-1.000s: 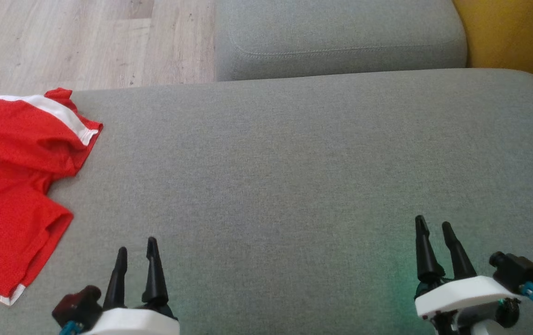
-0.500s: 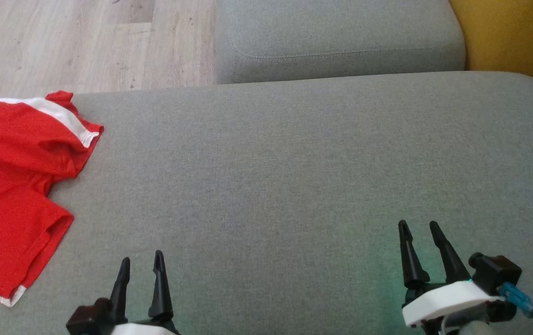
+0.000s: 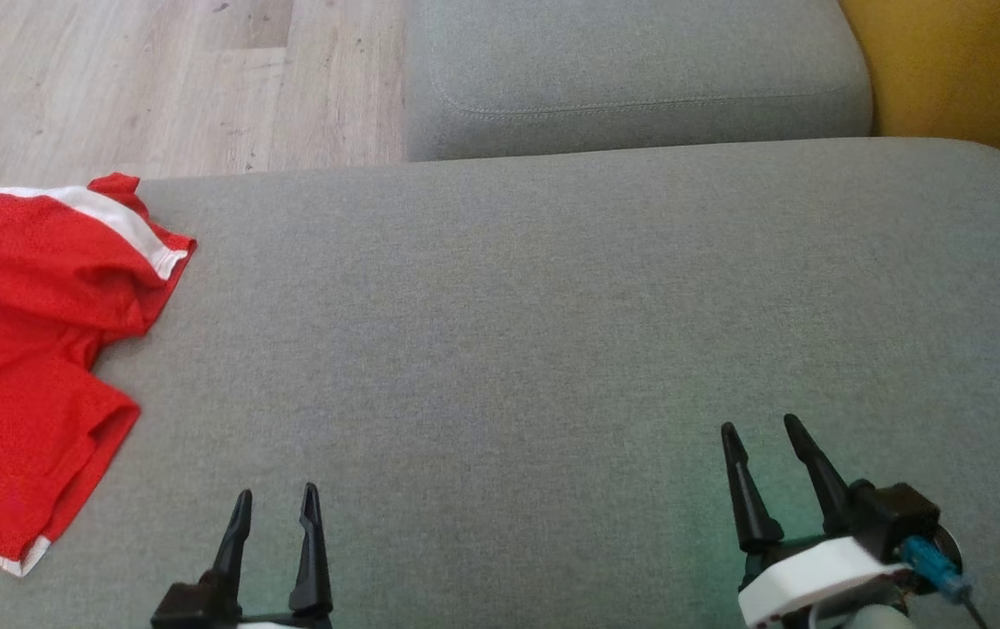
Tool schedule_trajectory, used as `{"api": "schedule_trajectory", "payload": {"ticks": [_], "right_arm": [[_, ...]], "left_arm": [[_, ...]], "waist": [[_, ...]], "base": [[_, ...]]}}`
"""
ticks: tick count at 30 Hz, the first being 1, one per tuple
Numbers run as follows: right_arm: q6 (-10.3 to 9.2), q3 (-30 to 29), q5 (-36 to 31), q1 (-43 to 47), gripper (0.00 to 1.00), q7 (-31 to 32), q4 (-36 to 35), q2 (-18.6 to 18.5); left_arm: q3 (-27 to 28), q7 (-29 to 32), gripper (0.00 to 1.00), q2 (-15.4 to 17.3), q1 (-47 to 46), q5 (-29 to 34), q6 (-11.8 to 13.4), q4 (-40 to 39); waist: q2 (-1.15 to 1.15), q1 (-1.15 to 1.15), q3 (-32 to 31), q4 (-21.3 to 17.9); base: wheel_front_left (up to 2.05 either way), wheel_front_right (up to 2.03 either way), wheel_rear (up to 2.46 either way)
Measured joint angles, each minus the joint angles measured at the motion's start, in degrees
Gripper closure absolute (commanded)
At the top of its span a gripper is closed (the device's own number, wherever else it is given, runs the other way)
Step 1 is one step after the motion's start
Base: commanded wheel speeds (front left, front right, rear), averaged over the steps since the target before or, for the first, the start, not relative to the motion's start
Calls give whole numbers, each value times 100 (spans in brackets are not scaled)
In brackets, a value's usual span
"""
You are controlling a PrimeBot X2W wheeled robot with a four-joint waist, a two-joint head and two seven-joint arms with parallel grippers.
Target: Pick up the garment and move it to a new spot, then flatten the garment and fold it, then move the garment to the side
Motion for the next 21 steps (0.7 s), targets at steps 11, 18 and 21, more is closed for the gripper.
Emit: {"api": "schedule_trajectory", "payload": {"ticks": [11, 18, 21], "right_arm": [[0, 53, -366, 1, 0, -99, 46, -2], [0, 48, -366, 1, 0, -99, 65, -2], [0, 46, -366, 1, 0, -99, 66, -2]], "left_arm": [[67, -102, 0, 5, 73, 234, 93, 94], [111, -102, 0, 7, 118, 174, 92, 191], [142, -102, 0, 7, 117, 172, 92, 210]], "waist": [[0, 0, 10, 6], [0, 0, 15, 5], [0, 0, 18, 7]], "base": [[0, 0, 0], [0, 0, 0], [0, 0, 0]]}}
